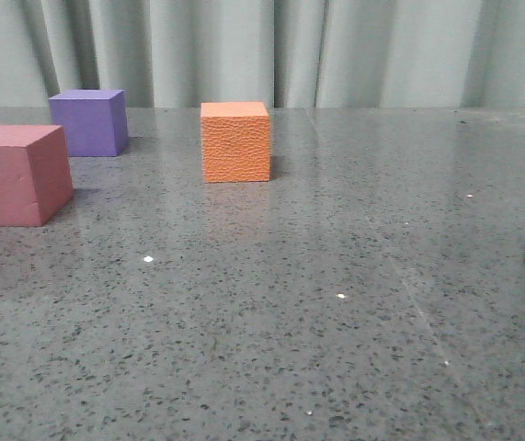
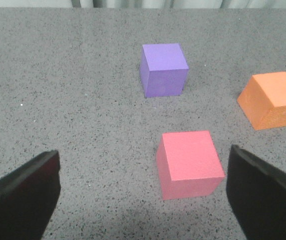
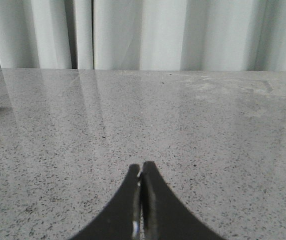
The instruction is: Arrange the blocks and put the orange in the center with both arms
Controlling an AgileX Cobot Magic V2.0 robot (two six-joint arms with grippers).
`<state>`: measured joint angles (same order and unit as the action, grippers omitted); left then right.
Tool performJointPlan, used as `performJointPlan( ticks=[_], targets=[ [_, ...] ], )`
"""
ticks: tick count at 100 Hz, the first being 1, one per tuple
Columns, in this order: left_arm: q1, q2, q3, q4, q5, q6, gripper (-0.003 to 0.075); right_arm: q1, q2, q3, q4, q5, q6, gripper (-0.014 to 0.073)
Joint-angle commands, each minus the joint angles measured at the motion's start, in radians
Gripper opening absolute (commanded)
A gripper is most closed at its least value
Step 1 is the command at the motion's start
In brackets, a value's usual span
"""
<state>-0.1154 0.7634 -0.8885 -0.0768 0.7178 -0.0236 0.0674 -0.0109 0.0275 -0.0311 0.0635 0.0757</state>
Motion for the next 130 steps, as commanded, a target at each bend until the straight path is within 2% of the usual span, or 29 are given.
performJointPlan(
  ticks=[1, 20, 39, 49, 71, 83, 97, 113, 130],
  targets=[
    [0.002, 0.003, -0.035, -0.010, -0.079, -0.001, 0.0642, -0.005, -0.020, -0.014, -0.013, -0.078, 0.000, -0.0067],
    [0.002, 0.009, -0.074, -0.064, -0.079, -0.001, 0.0639, -0.005, -0.020, -0.014, -0.013, -0.078, 0.000, -0.0067],
    [-0.017, 0.098, -0.177, -0.143, -0.094, -0.001, 0.0639, -0.005, -0.020, -0.014, -0.013, -0.078, 0.000, -0.0067],
    [-0.079, 0.179, -0.230, -0.169, -0.124, -0.003, 0.0638, -0.005, -0.020, -0.014, -0.013, -0.078, 0.000, -0.0067],
    [-0.283, 0.396, -0.358, -0.155, -0.213, -0.074, 0.0637, -0.005, -0.020, -0.014, -0.013, -0.078, 0.000, -0.0067],
    [-0.367, 0.529, -0.443, -0.037, -0.221, -0.201, 0.0635, -0.005, -0.020, -0.014, -0.013, -0.078, 0.000, -0.0067],
    [-0.454, 0.675, -0.544, 0.184, -0.195, -0.409, 0.0620, -0.005, -0.020, -0.014, -0.013, -0.078, 0.000, -0.0067],
    [-0.538, 0.813, -0.651, 0.425, -0.120, -0.626, 0.0620, -0.005, -0.020, -0.014, -0.013, -0.078, 0.000, -0.0067],
    [-0.593, 0.919, -0.748, 0.615, -0.020, -0.789, 0.0620, -0.005, -0.020, -0.014, -0.013, -0.078, 0.000, -0.0067]
  ],
)
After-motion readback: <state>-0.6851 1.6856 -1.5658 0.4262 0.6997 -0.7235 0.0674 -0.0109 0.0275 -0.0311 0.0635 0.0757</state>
